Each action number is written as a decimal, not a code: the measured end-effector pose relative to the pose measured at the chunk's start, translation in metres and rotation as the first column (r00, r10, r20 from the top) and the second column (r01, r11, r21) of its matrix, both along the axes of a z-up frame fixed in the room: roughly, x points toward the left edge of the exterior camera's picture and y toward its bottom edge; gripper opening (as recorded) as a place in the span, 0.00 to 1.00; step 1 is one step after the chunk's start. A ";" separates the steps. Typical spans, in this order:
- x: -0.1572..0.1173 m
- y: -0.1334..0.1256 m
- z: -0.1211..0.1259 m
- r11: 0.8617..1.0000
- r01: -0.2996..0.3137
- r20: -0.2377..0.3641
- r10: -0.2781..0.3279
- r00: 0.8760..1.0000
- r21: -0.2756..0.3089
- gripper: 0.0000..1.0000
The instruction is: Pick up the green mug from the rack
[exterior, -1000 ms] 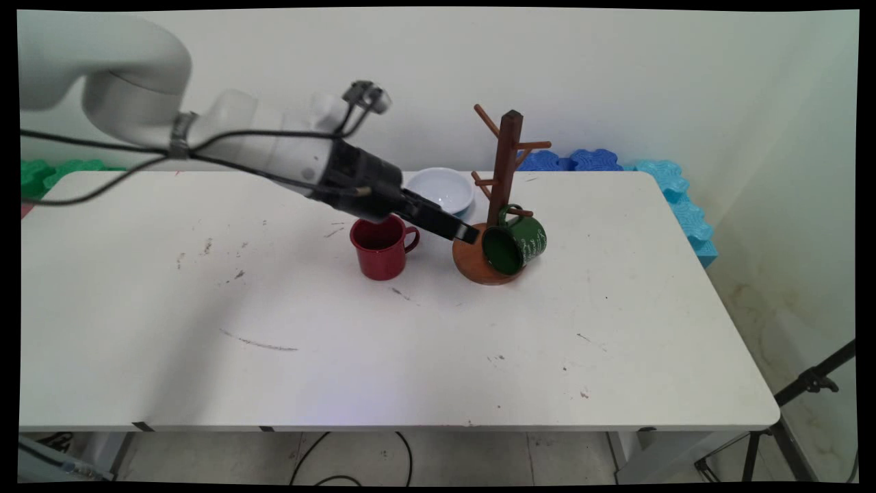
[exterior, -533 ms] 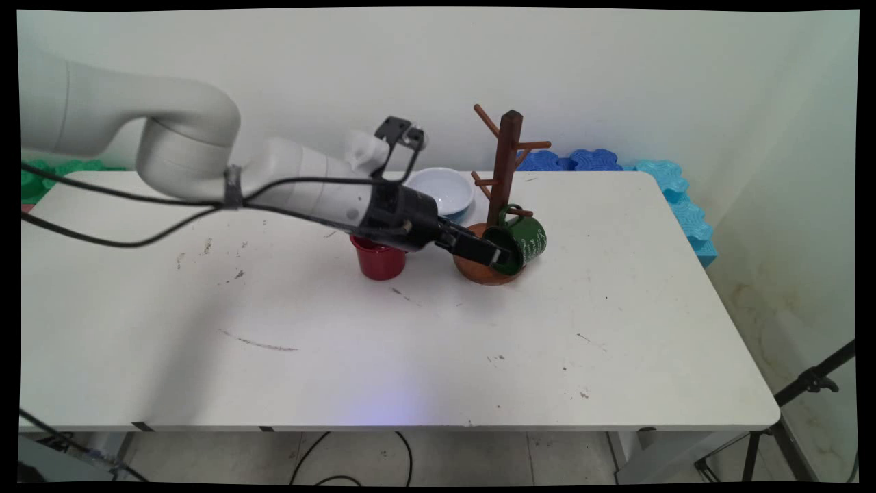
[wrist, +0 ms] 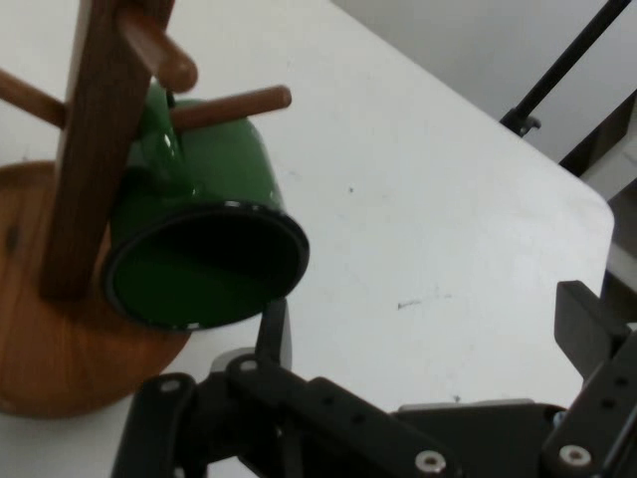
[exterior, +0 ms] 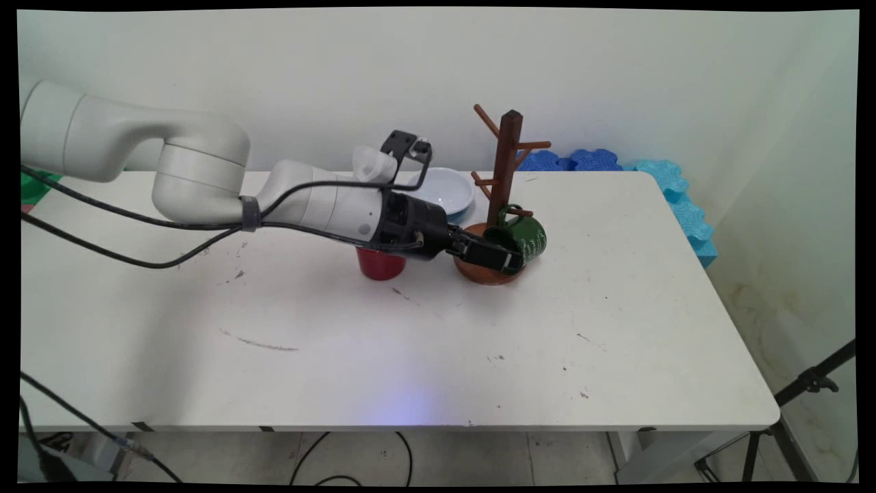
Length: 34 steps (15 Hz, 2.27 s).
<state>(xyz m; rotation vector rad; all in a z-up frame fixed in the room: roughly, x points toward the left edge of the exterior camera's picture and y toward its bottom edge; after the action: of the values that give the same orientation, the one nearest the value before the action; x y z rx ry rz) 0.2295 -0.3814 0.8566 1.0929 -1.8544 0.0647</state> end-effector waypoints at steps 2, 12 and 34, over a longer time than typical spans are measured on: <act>0.002 -0.002 0.003 1.000 -0.001 -0.015 0.001 1.000 -0.013 1.00; -0.004 0.009 -0.019 0.997 -0.041 -0.085 0.035 0.996 -0.071 1.00; -0.021 0.016 -0.086 0.980 -0.035 0.000 0.036 0.999 -0.194 1.00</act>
<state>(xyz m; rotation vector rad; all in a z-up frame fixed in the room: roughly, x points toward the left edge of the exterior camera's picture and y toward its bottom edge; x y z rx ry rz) 0.2083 -0.3657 0.7706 0.9900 -1.7898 0.2635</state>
